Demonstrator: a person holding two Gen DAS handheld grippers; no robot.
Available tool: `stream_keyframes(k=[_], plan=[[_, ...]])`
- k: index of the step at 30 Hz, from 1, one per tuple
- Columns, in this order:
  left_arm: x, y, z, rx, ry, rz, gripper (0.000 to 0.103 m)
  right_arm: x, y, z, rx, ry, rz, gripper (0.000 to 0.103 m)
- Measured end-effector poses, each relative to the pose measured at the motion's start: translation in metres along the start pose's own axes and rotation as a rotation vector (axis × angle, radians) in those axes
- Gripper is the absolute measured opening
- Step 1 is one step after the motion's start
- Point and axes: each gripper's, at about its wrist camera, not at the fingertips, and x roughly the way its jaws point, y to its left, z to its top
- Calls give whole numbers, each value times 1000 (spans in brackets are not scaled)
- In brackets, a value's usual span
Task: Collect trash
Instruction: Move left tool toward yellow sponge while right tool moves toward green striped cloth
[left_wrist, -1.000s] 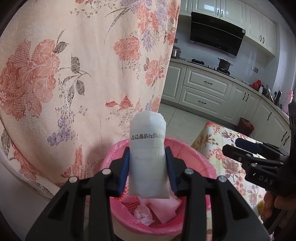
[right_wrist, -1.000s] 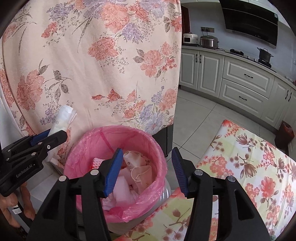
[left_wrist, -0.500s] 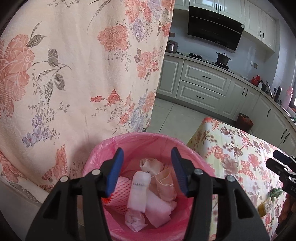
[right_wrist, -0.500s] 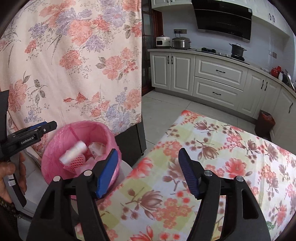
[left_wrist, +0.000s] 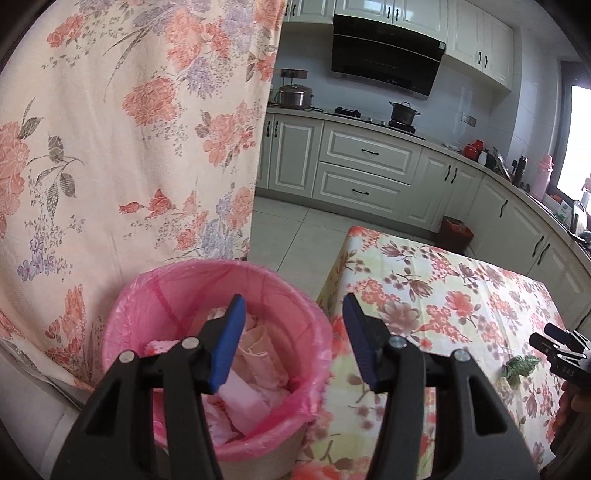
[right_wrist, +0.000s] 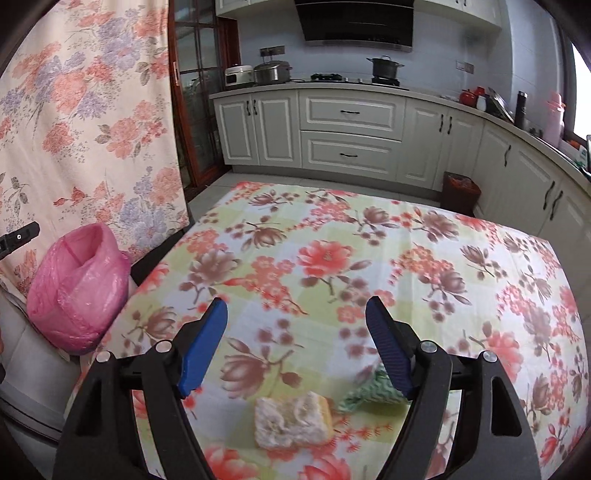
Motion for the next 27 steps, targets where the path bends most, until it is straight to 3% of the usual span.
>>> stream_keyframes(k=[8, 27], plan=[[-3, -70, -15, 71, 17, -102, 56, -17, -63, -40, 63, 28, -68, 75], [20, -235, -97, 279, 168, -342, 57, -31, -126, -105, 128, 64, -98, 78]])
